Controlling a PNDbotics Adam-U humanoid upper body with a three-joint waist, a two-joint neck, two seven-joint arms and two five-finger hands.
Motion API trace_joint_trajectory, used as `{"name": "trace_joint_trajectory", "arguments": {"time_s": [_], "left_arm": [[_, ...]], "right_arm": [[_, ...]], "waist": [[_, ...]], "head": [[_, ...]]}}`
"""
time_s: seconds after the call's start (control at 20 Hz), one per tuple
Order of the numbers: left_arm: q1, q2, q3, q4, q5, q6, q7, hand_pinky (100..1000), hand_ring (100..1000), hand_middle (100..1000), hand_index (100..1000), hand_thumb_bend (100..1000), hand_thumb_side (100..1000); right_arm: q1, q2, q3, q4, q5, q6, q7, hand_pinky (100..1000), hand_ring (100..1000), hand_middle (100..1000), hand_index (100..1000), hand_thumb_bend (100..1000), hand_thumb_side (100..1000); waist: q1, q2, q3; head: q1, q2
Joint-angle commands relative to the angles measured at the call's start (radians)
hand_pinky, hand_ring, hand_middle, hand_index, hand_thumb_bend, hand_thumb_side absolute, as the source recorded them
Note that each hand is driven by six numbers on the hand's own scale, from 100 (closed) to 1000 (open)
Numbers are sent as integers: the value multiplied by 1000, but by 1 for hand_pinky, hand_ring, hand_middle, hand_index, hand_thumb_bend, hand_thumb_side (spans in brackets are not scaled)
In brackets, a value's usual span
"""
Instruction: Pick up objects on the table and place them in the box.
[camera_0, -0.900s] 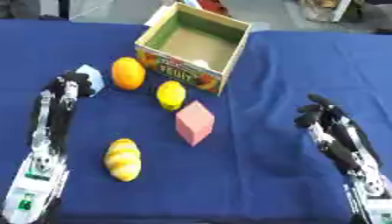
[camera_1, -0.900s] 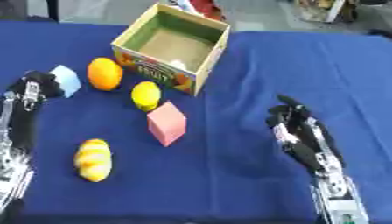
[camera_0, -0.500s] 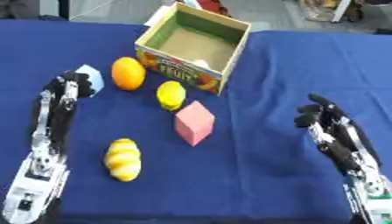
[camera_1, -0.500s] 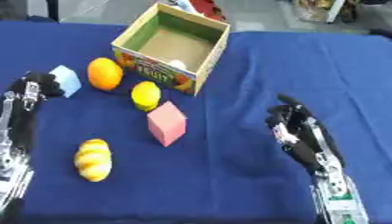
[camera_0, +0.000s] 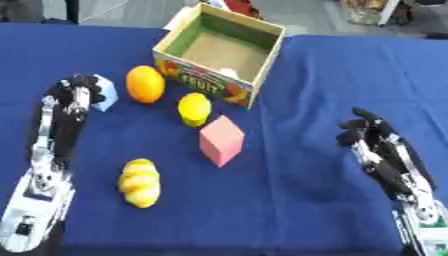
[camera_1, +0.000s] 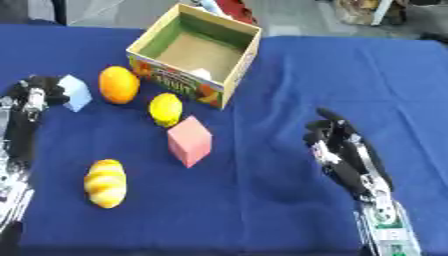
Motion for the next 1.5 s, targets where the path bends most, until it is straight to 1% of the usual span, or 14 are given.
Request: {"name": "trace_joint_trajectory", "arguments": {"time_s": [0.05,0.1,0.15,0.25,0.4,0.55,0.6,0.65,0.7,0.9,1.1,1.15,1.35,1.5], "left_arm": [[-47,161,12,-9,-77,16,-78,741,621,599,745,100,425],[-65,207,10,3,-105,22,-118,744,625,604,751,100,403],[-85,255,6,19,-131,26,-162,755,641,622,770,100,320],[-131,348,-6,59,-188,24,-265,773,673,663,808,100,245],[-220,466,-34,141,-262,10,-428,786,700,701,842,100,232],[-322,555,-83,220,-331,-21,-571,807,743,747,890,100,206],[-356,572,-101,243,-357,-35,-611,811,751,757,899,125,205],[-386,583,-117,263,-382,-49,-646,820,768,777,919,222,205],[-420,593,-139,284,-416,-65,-682,823,774,785,927,259,207],[-540,584,-213,374,-586,-144,-799,842,809,832,972,475,235],[-627,536,-252,487,-756,-223,-864,848,825,850,988,585,248],[-643,523,-255,517,-784,-239,-870,848,825,850,988,585,248],[-697,464,-268,653,-888,-297,-860,849,834,865,999,729,248],[-716,423,-269,733,-956,-336,-820,850,837,869,1000,763,243]], "right_arm": [[-4,-19,-5,-15,-4,-1,-3,643,642,665,898,100,420],[-3,-21,-5,-15,-4,-1,-3,643,642,665,898,100,420],[-1,-22,-5,-14,-3,-1,-3,643,642,665,898,100,420],[2,-26,-5,-13,-2,-1,-3,643,641,665,898,100,420],[5,-31,-4,-11,0,-1,-2,643,641,665,898,100,420],[9,-35,-3,-9,1,-2,-1,643,641,665,898,100,419],[10,-36,-2,-8,2,-2,-1,643,641,665,898,100,419],[11,-36,-1,-8,2,-2,-1,643,641,665,898,100,418],[12,-37,0,-7,2,-2,0,643,641,665,898,100,418],[15,-41,2,-4,4,-3,2,643,641,665,898,100,416],[20,-43,2,-2,5,-3,3,643,641,665,898,100,415],[20,-43,2,-2,5,-3,3,643,641,665,898,100,415],[22,-43,2,-1,5,-3,2,643,641,665,898,100,413],[22,-41,2,-1,5,-3,3,643,641,665,898,100,414]], "waist": [[9,-30,-1],[11,-32,-1],[14,-33,0],[18,-36,0],[21,-40,0],[23,-43,-2],[24,-44,-3],[24,-44,-3],[25,-45,-4],[28,-50,-4],[32,-54,-1],[32,-54,-1],[35,-56,0],[33,-56,-2]], "head": [[-9,-4],[-11,-4],[-13,-4],[-14,-2],[-7,0],[5,0],[7,1],[7,2],[7,3],[2,6],[-4,6],[-5,6],[-10,6],[-13,5]]}}
